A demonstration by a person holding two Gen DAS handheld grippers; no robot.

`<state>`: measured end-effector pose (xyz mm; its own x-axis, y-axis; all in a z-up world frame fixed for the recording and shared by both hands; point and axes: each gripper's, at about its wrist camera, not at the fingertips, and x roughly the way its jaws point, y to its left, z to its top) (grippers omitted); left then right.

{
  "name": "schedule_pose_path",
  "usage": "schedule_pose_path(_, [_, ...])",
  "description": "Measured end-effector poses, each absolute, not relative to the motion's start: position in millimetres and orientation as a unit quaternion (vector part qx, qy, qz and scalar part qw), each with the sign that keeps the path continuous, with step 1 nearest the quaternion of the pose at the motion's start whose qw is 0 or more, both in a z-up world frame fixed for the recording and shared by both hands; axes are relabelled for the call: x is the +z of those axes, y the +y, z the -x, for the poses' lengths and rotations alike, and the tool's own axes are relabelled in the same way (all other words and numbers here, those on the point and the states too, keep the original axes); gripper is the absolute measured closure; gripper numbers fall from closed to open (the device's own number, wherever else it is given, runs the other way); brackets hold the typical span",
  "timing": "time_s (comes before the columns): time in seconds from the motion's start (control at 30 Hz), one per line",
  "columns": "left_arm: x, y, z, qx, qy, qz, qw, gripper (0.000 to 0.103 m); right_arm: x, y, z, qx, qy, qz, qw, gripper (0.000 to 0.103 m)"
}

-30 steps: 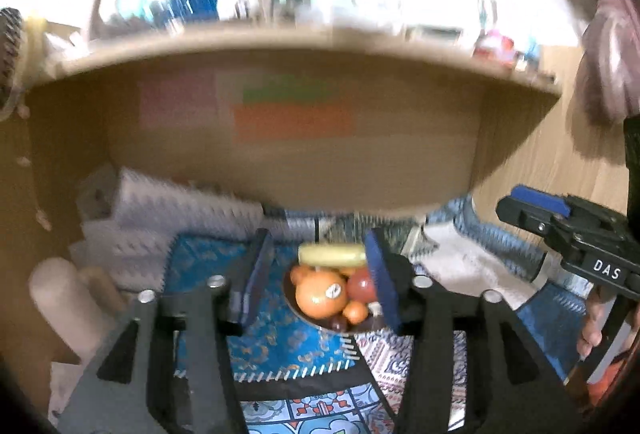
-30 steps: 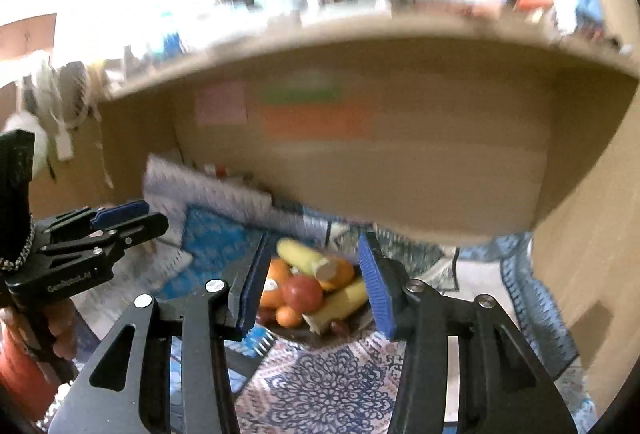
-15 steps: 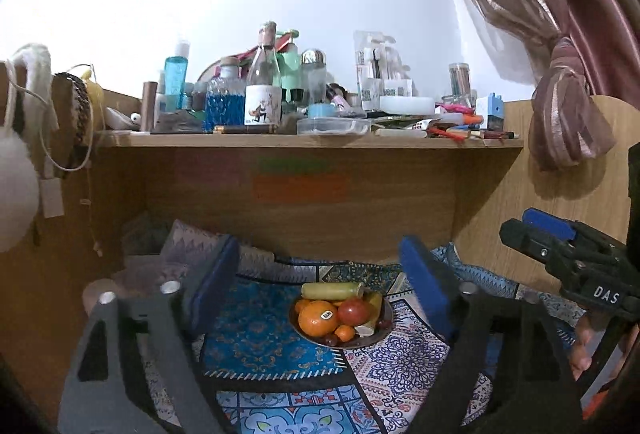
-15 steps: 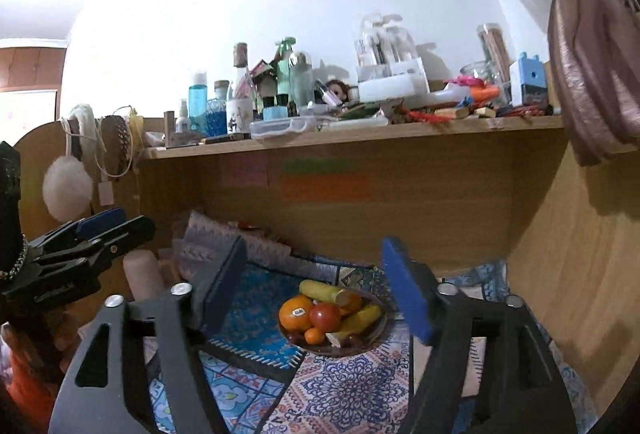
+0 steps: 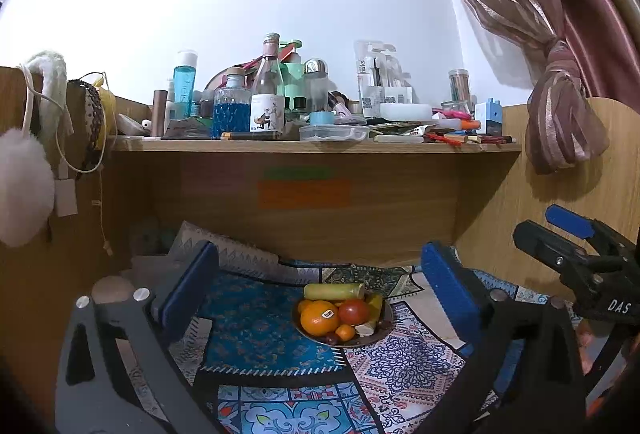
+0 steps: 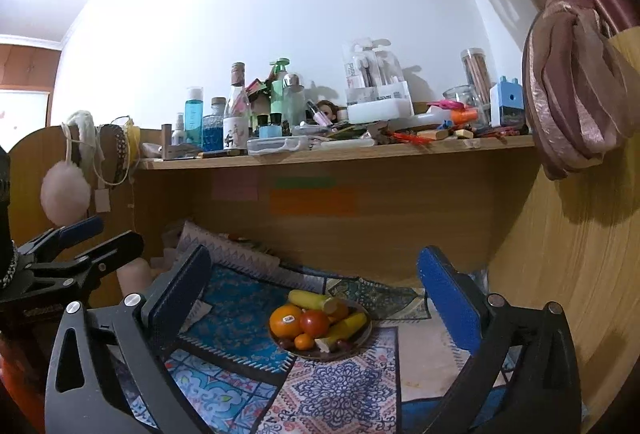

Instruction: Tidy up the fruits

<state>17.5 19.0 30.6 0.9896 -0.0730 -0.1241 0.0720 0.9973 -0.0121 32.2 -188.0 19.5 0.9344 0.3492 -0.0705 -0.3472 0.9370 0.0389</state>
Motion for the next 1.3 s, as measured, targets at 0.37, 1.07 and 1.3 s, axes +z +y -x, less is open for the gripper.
schedule_pose_path(0.37, [28.5,20.5,-19.8,-0.04,0.065,0.005,0.997,0.0,20.1,-183.7,-32.5,0.176,0.035,-0.007,0.984,0.0])
schedule_pose_path(1.07, [29.9,19.7,-21.4,-0.041,0.062,0.006,0.997,0.0,18.7,-185.1,-35.6,0.17,0.04,-0.011,0.985,0.0])
schedule_pose_path(1.3, [30.1,18.9,-23.1,-0.043,0.064,0.008,0.997,0.0,19.0,-184.5,-34.8,0.168,0.039,-0.01,0.985,0.0])
